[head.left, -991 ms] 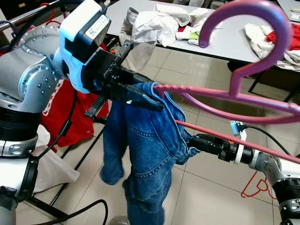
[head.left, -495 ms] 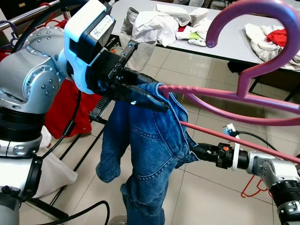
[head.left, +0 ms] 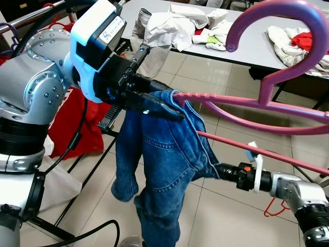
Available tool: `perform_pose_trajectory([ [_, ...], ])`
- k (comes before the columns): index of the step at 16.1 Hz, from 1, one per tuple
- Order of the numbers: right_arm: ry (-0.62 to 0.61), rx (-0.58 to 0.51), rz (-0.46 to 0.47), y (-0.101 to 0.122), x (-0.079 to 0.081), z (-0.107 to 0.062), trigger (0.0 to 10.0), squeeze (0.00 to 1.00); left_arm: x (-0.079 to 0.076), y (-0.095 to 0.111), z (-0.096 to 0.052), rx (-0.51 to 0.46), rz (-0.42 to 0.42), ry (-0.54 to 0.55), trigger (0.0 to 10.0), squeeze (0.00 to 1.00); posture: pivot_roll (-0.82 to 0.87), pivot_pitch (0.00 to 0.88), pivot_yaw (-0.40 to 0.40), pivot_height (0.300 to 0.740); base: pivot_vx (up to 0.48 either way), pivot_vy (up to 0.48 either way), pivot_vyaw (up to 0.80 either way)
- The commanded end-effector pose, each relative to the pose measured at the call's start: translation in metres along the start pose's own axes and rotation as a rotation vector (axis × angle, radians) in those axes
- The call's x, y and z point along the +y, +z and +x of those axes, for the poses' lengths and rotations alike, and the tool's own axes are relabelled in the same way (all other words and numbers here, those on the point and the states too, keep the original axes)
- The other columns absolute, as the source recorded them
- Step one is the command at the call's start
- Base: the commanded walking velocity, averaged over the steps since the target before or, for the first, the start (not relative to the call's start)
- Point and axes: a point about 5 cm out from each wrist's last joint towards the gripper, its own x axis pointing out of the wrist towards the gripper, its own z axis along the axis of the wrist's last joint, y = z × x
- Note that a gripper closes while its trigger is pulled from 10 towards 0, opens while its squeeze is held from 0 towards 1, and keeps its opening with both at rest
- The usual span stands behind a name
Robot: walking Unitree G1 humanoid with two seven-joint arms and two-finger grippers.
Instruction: Hang hanger
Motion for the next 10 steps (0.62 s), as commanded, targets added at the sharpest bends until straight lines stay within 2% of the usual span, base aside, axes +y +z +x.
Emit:
perform_pose_trajectory([
  [1,-0.056,-0.036,0.015,-0.003,-0.005,-0.006,0.0,0.0,-0.001,0.003,-0.007,-0.004,0.023,0.03,0.0,0.0,0.13,0.049,-0.017,0.74,0.0,0.0,0.0],
  [4,-0.111,-0.089,0.017,-0.002,-0.008,-0.012,0.0,0.0,-0.004,-0.011,-0.01,0.01,-0.012,0.073,0.0,0.0,0.12,0.04,-0.013,0.74,0.0,0.0,0.0],
  [6,-0.209,-0.2,-0.014,0.011,-0.01,-0.021,0.0,0.0,-0.009,-0.042,-0.017,0.113,-0.054,0.203,0.0,0.0,0.12,0.035,-0.006,0.74,0.0,0.0,0.0],
  [8,-0.312,-0.277,-0.034,0.021,-0.013,-0.03,0.0,0.0,-0.014,-0.065,-0.023,0.211,-0.072,0.288,0.0,0.0,0.11,0.034,-0.004,0.74,0.0,0.0,0.0],
  [10,-0.41,-0.399,-0.046,0.038,-0.009,-0.046,0.0,0.0,-0.024,-0.103,-0.029,0.354,-0.107,0.433,0.0,0.0,0.1,0.036,0.003,0.74,0.0,0.0,0.0],
])
